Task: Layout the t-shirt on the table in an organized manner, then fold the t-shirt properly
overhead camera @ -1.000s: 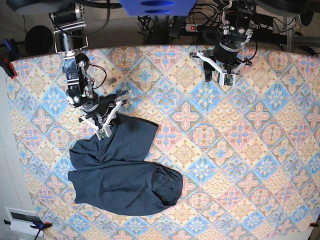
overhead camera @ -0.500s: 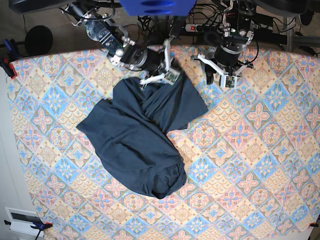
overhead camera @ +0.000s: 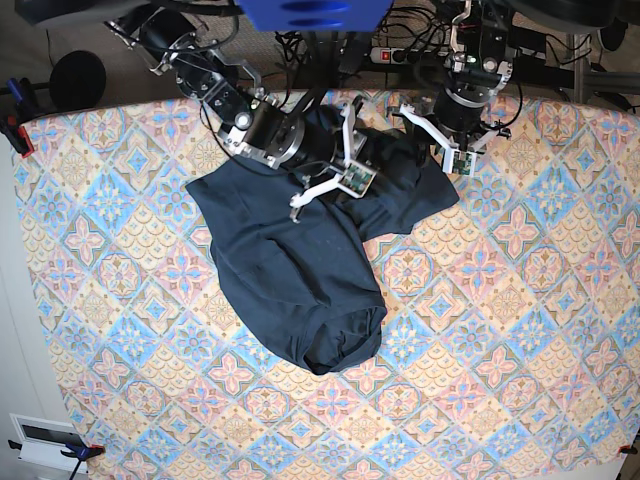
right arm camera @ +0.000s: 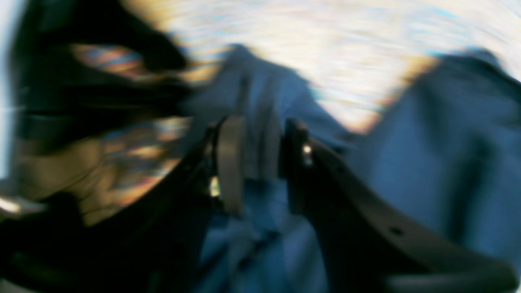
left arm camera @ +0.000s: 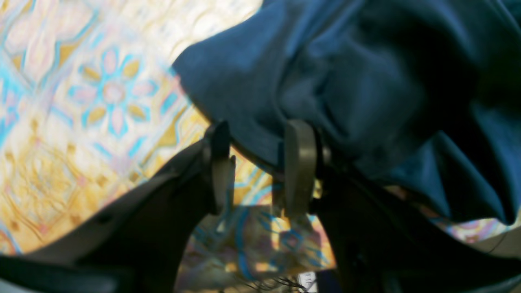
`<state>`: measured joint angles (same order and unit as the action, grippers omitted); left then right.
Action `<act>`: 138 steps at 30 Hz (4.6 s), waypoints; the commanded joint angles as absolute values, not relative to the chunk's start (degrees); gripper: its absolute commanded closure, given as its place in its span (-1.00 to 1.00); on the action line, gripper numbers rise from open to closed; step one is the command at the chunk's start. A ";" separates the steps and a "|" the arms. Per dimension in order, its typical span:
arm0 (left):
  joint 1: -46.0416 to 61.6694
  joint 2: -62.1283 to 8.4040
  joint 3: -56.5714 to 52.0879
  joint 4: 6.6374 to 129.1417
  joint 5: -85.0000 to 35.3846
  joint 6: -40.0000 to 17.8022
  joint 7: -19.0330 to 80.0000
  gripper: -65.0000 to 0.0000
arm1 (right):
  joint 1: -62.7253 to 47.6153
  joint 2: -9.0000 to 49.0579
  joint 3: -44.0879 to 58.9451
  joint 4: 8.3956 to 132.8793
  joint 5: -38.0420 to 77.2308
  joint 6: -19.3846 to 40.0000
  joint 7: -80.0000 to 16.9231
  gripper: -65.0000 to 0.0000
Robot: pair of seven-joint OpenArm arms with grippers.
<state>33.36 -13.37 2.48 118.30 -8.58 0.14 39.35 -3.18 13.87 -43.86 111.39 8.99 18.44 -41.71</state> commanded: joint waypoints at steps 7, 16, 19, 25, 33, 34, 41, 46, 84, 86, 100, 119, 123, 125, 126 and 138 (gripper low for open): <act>33.63 -18.42 2.15 119.34 -8.40 0.31 38.20 0.28 | -3.03 14.99 -37.05 112.13 9.54 18.68 -40.31 0.40; 37.85 -21.32 2.51 120.13 -9.45 -0.04 38.29 0.18 | -3.03 19.21 -27.30 111.78 9.63 18.68 -40.22 0.40; 37.41 -22.90 4.18 120.13 -11.91 -0.75 38.29 -0.20 | -3.03 20.70 -25.36 111.69 9.63 18.68 -40.22 0.40; 33.01 -23.87 9.36 120.13 -15.25 -0.75 38.29 -0.43 | -3.03 21.41 -24.22 110.90 9.63 18.68 -40.22 0.39; 28.53 -21.93 11.56 117.85 -14.81 -0.66 38.37 -0.41 | -2.86 21.41 -24.22 110.02 9.63 18.68 -40.22 0.39; 27.91 -21.93 12.18 116.88 -14.99 -0.66 38.37 -0.40 | -2.77 21.41 -24.22 109.67 9.63 18.68 -40.22 0.39; 25.54 -22.11 11.30 113.71 -14.73 -1.01 38.37 0.86 | -2.59 21.41 -24.13 104.48 9.63 18.68 -40.22 0.38; 27.47 -24.04 2.07 115.47 -15.16 -0.75 38.29 1.00 | -2.51 21.41 -24.04 101.14 9.63 18.68 -40.22 0.14; 30.20 -25.89 -0.84 117.93 -15.34 -0.75 38.20 1.00 | 7.78 14.81 -40.31 89.71 9.71 18.86 -40.48 -0.17; 30.20 -25.89 -0.84 117.93 -15.34 -0.75 38.20 1.00 | 7.78 14.64 -40.13 87.87 9.71 18.95 -40.48 0.01; 30.20 -25.89 -1.19 117.93 -15.25 -0.75 38.20 1.00 | 6.20 15.78 -26.07 96.13 9.71 22.29 -40.48 0.98; 30.20 -25.98 -1.27 117.41 -14.64 -0.75 38.20 1.00 | -2.95 20.79 -2.07 104.92 26.42 26.24 -43.82 0.98; 30.20 -25.89 -0.66 117.23 -15.08 -0.92 38.02 1.00 | -2.68 20.97 -1.45 103.08 28.00 26.24 -45.49 0.98; 30.20 -25.89 1.54 117.32 -14.90 -1.01 38.02 1.00 | -2.68 20.97 -1.45 102.55 28.00 26.24 -45.49 0.98; 30.02 -26.07 3.21 117.32 -14.81 -1.01 38.02 1.00 | -2.68 20.97 -1.45 102.37 28.00 26.24 -45.49 0.97; 29.76 -26.33 20.88 117.05 0.48 -0.66 37.93 0.34 | -2.95 20.97 -0.13 103.16 28.00 26.24 -45.93 0.18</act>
